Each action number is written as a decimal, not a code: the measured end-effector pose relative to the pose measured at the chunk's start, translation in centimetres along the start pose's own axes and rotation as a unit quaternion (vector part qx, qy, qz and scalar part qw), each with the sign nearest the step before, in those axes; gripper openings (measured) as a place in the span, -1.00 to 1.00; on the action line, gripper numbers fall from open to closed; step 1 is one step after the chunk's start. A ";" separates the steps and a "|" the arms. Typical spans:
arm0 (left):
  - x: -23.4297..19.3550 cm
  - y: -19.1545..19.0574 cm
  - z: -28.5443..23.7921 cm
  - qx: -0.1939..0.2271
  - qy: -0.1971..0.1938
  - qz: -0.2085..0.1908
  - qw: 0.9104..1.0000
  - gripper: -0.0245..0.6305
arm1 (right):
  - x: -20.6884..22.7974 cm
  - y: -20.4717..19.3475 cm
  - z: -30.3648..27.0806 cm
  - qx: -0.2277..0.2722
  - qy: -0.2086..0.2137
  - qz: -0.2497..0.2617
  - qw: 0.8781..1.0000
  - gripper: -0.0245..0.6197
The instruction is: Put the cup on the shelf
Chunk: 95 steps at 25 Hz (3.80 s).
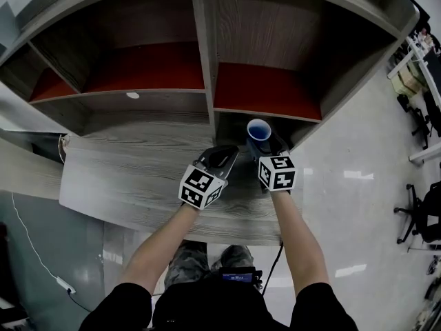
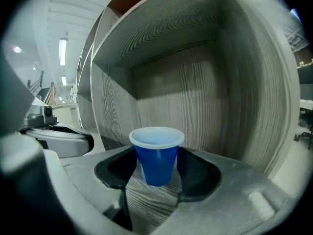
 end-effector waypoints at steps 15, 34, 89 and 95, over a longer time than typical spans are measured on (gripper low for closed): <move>-0.6 -0.8 1.1 0.001 -0.010 -0.008 1.000 -0.92 | 0.7 -1.5 -3.0 -0.011 -0.032 0.028 0.999 -0.12; -0.4 0.5 3.3 -0.016 -0.002 0.005 1.000 -0.92 | 0.4 -1.7 -0.8 -0.063 -0.027 0.006 0.998 0.09; 15.3 8.1 17.3 0.030 -0.035 0.026 0.999 -0.93 | -10.6 4.5 28.2 0.048 0.009 -0.030 0.998 -0.93; 17.8 7.0 19.1 0.021 -0.038 0.027 0.999 -0.92 | -10.9 2.8 30.4 0.034 0.012 -0.040 0.999 -0.93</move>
Point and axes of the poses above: the fingertips, and each gripper's own axes: z backward along the fingers, x to its right, y out of its top, the point moved 8 cm from there along z, backward along the fingers
